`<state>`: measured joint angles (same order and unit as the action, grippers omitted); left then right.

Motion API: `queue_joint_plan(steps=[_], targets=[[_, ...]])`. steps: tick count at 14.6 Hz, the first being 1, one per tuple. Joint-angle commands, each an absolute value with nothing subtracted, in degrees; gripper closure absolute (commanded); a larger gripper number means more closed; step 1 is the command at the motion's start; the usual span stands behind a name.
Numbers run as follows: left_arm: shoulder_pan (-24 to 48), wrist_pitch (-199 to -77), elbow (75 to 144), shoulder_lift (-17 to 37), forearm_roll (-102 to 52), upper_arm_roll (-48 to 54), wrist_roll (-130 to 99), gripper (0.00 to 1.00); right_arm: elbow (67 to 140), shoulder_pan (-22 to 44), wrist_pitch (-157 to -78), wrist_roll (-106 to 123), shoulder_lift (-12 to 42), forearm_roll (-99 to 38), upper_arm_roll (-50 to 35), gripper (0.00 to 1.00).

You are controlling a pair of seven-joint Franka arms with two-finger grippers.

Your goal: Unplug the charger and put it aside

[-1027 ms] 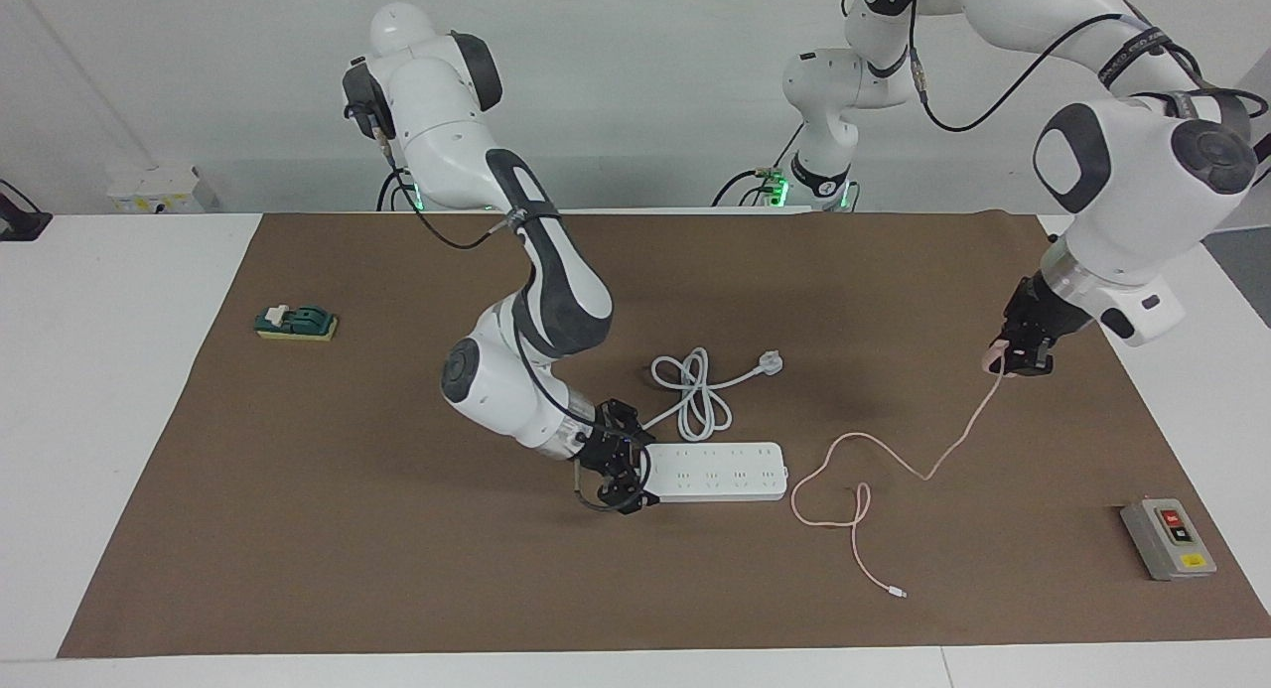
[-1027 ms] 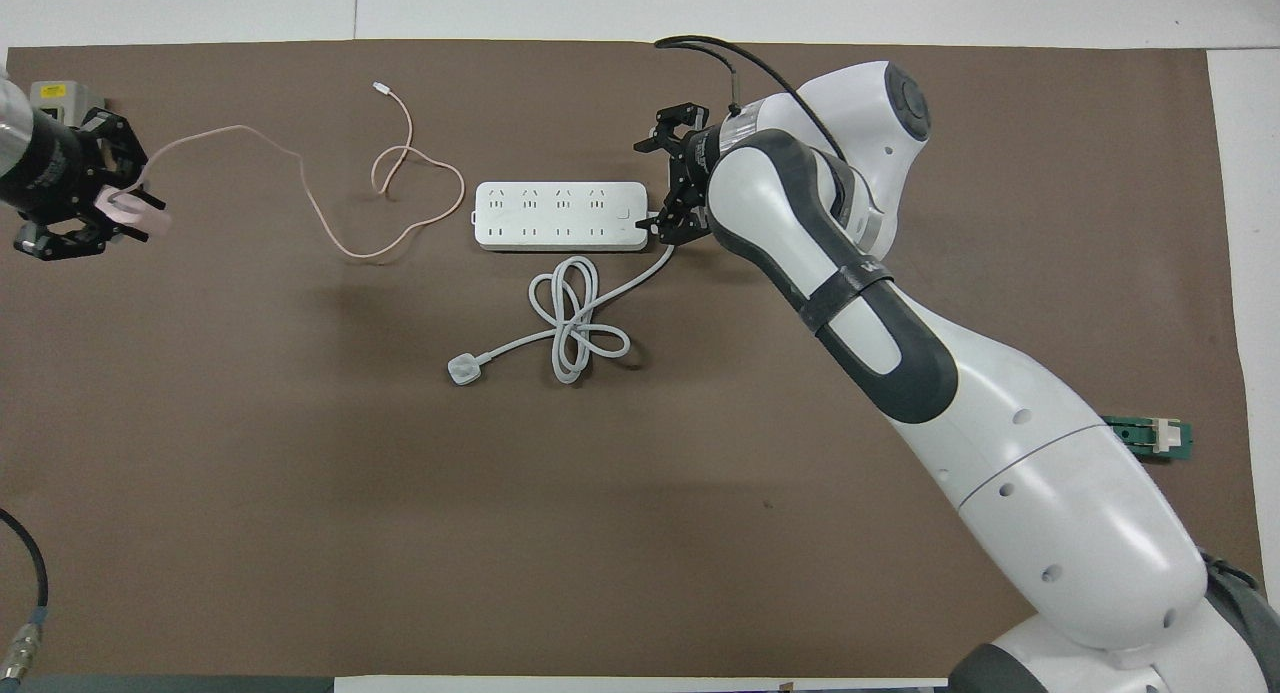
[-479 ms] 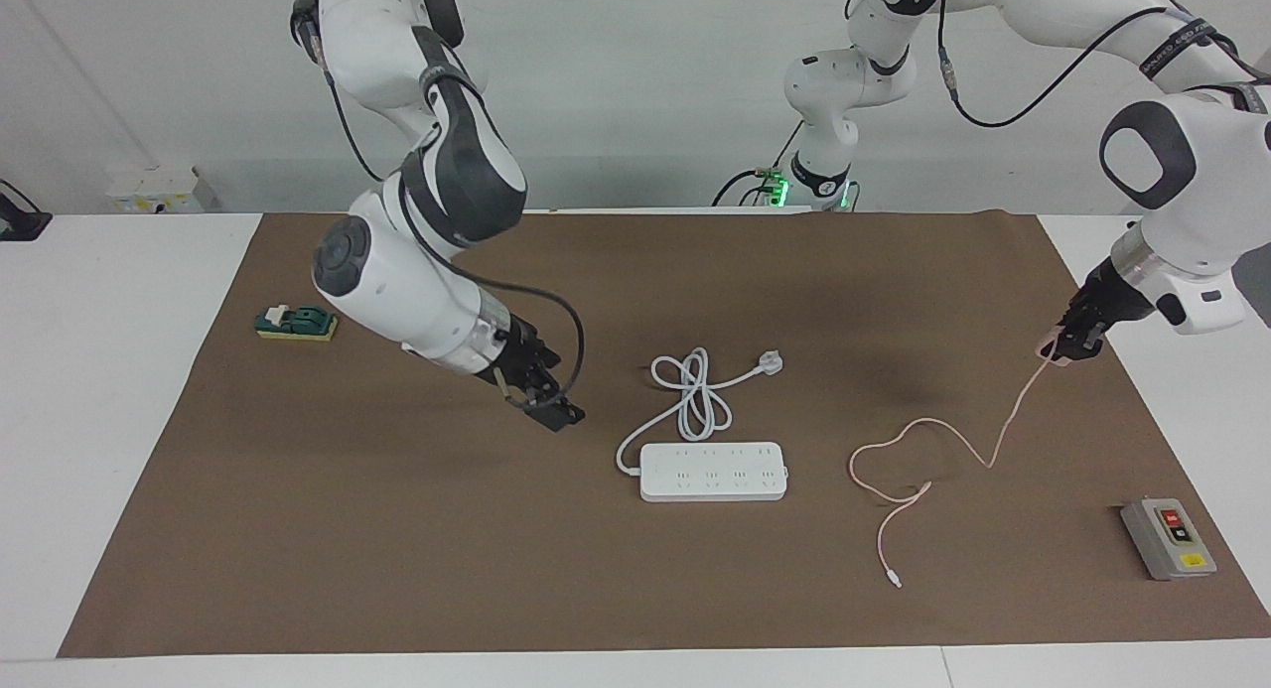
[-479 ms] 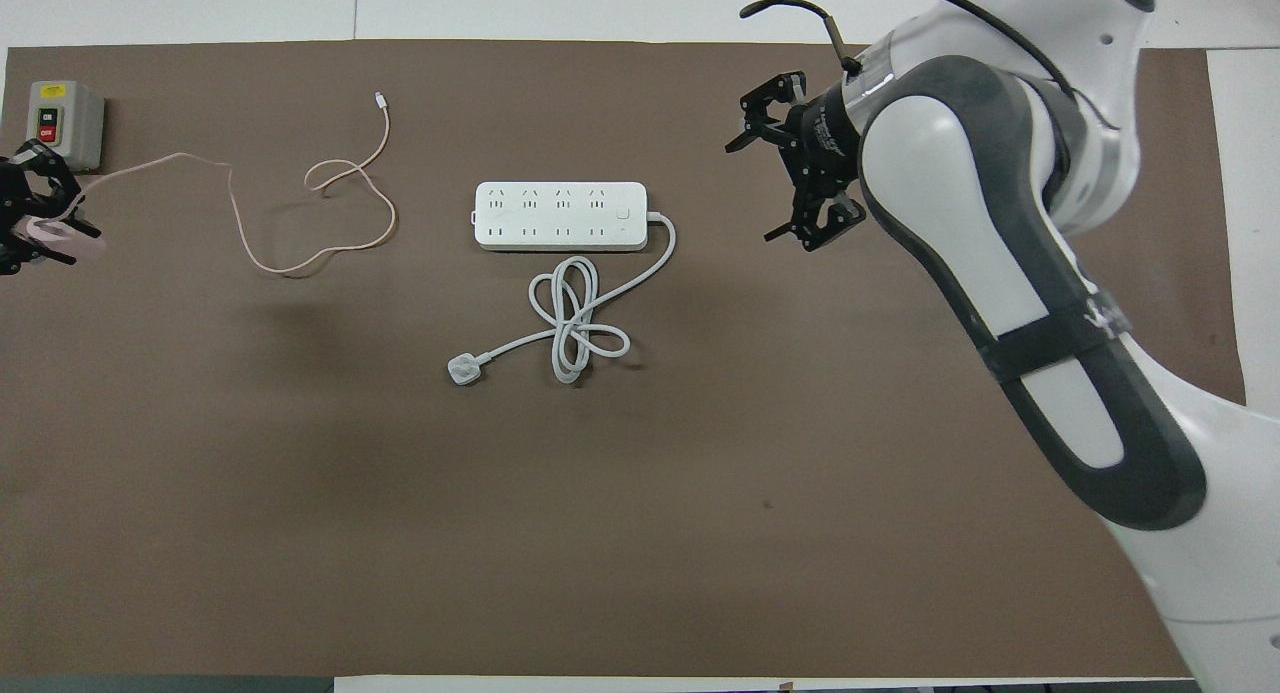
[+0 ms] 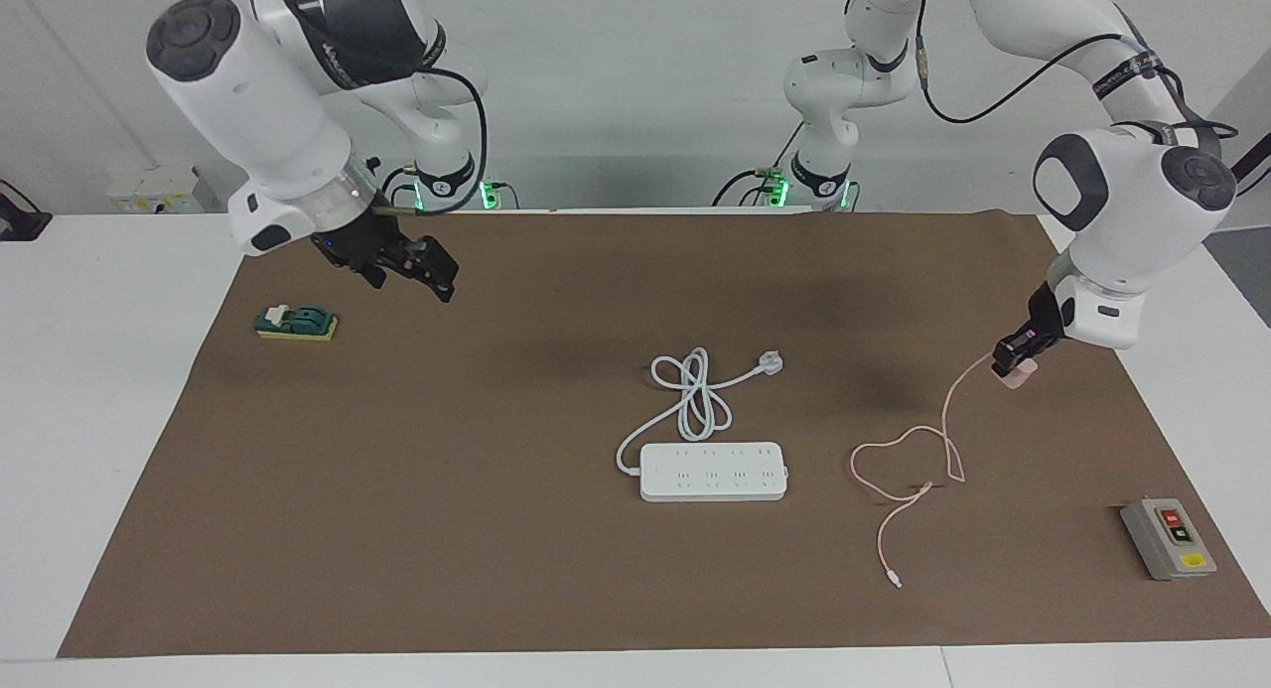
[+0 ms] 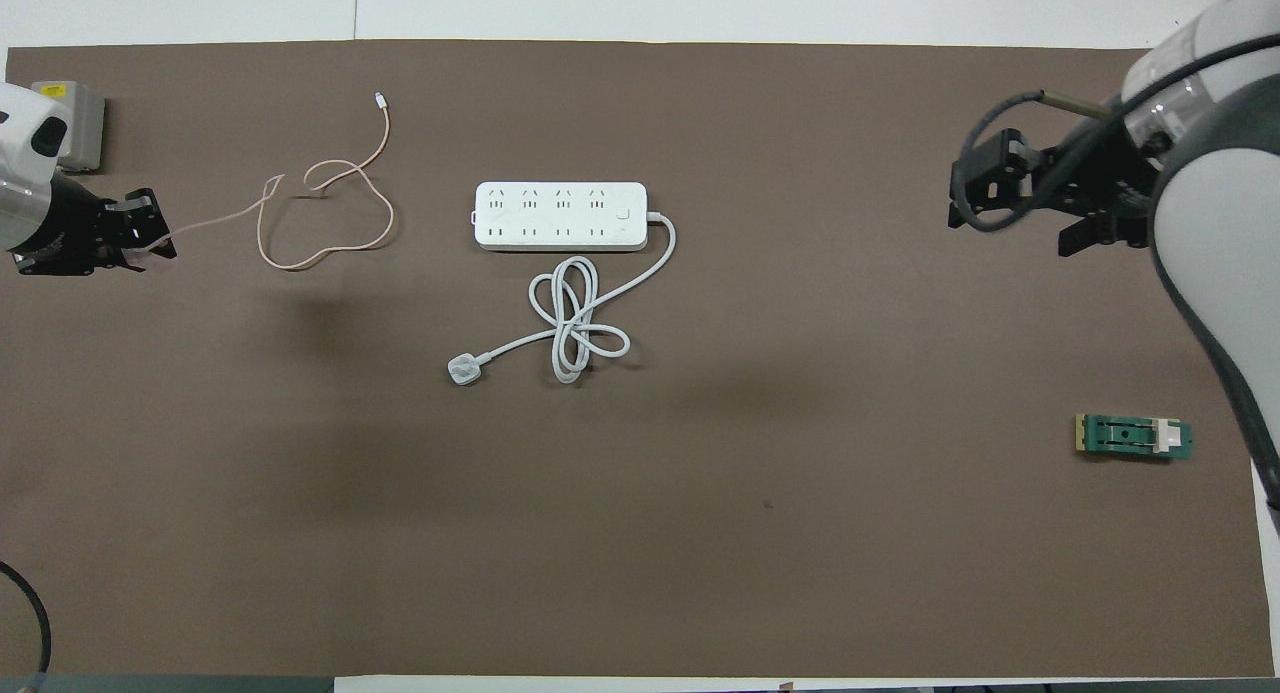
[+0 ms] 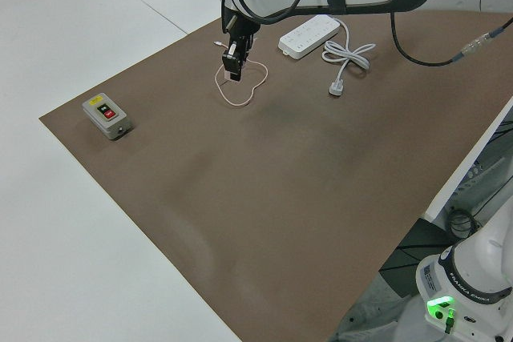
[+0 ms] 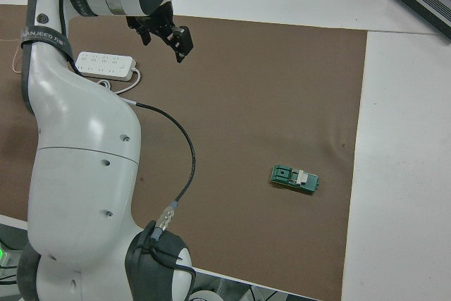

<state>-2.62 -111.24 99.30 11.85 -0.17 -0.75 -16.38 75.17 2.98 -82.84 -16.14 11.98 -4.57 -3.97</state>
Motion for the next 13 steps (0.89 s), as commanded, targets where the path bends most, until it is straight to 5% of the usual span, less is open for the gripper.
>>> queue_joint_plan(steps=[1, 6, 13], targets=[[-2.0, -112.4, 101.2, 9.4, 0.3, -1.2, -14.9, 0.0, 82.9, 0.5, -83.8, -0.2, 4.8, 0.3, -4.5, 0.0], [-1.5, -105.9, 95.8, 9.8, 0.4, -1.1, -14.6, 0.0, 95.8, -1.8, -85.5, 2.4, -5.4, 1.8, -4.6, 0.0], [0.0, -90.7, 93.4, -0.1, 0.6, -1.1, -11.4, 0.0, 96.5, -2.7, -88.6, 0.1, -5.4, 1.8, -5.4, 0.0]])
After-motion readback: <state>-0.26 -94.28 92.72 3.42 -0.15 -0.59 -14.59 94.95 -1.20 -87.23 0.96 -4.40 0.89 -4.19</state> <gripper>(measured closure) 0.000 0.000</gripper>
